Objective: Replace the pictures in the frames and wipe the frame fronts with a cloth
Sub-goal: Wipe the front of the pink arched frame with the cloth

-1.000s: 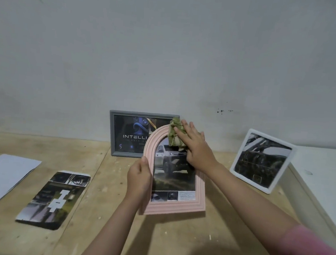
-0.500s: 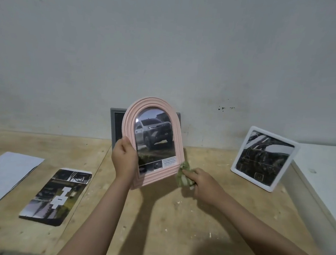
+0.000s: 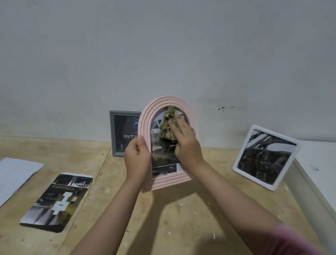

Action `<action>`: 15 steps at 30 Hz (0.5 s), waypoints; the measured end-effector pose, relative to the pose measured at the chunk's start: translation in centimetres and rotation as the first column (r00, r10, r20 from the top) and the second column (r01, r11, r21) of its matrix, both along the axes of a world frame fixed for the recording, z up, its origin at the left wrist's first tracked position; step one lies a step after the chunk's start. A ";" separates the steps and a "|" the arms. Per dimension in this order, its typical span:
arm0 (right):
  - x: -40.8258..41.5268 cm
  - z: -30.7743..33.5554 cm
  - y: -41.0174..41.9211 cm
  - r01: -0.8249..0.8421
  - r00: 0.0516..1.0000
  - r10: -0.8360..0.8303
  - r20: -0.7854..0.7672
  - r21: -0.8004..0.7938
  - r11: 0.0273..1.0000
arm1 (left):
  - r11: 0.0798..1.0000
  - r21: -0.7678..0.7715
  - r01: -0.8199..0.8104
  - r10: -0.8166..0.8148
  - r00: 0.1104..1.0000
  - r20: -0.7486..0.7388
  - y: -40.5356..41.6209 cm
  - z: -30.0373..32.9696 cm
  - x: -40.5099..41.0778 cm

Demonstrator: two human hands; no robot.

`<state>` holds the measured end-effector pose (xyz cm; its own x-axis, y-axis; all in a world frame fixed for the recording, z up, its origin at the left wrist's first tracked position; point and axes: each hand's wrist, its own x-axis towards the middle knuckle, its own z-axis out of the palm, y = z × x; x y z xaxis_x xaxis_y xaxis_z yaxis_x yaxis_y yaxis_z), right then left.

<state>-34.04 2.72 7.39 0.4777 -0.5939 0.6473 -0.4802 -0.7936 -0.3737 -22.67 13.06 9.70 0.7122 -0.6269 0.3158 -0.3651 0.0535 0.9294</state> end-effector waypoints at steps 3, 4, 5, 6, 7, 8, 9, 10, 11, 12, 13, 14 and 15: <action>-0.8 -2.9 1.9 -0.079 0.995 0.084 -0.056 0.094 0.992 | 0.998 0.043 -0.048 0.051 0.996 -0.073 0.2 -0.4 1.1; -1.1 -4.0 2.8 -0.116 0.990 0.123 -0.069 0.108 0.987 | 0.997 0.045 -0.065 0.070 0.993 -0.097 0.2 -0.5 1.6; -1.6 -5.0 3.6 -0.150 0.983 0.161 -0.092 0.114 0.982 | 0.996 0.041 -0.078 0.082 0.991 -0.108 0.1 -0.7 2.1; -2.0 -5.9 4.3 -0.185 0.972 0.200 -0.123 0.125 0.975 | 0.996 0.037 -0.086 0.090 0.991 -0.101 0.1 -0.8 2.6; -2.4 -6.4 4.7 -0.204 0.962 0.226 -0.154 0.148 0.968 | 0.995 0.036 -0.088 0.090 0.993 -0.075 0.1 -1.0 3.0; -2.8 -6.3 5.0 -0.211 0.957 0.239 -0.164 0.168 0.963 | 0.997 0.039 -0.074 0.075 0.996 -0.037 0.1 -1.1 3.2; -2.8 -5.8 5.2 -0.214 0.959 0.237 -0.155 0.152 0.965 | 0.998 0.043 -0.055 0.055 0.998 -0.001 0.1 -1.3 3.3; -2.4 -5.0 5.5 -0.215 0.966 0.227 -0.127 0.102 0.971 | 0.998 0.046 -0.040 0.038 0.999 0.024 0.1 -1.5 3.0; -1.8 -4.3 6.0 -0.221 0.968 0.223 -0.112 0.030 0.975 | 0.998 0.047 -0.029 0.027 0.999 0.035 0.0 -1.6 2.6; -1.1 -3.7 6.5 -0.236 0.967 0.229 -0.109 -0.047 0.971 | 0.999 0.043 -0.022 0.021 0.999 0.031 0.0 -1.7 2.1; -0.5 -3.5 7.0 -0.248 0.964 0.234 -0.125 -0.111 0.962 | 0.999 0.039 -0.018 0.017 1.000 0.017 -0.1 -1.7 1.7; -0.2 -3.9 7.2 -0.259 0.961 0.235 -0.148 -0.167 0.951 | 0.999 0.035 -0.019 0.019 1.000 0.005 -0.2 -1.7 1.4; -0.4 -4.6 7.3 -0.252 0.961 0.218 -0.173 -0.210 0.945 | 0.999 0.029 -0.020 0.020 1.000 -0.004 -0.3 -1.6 1.3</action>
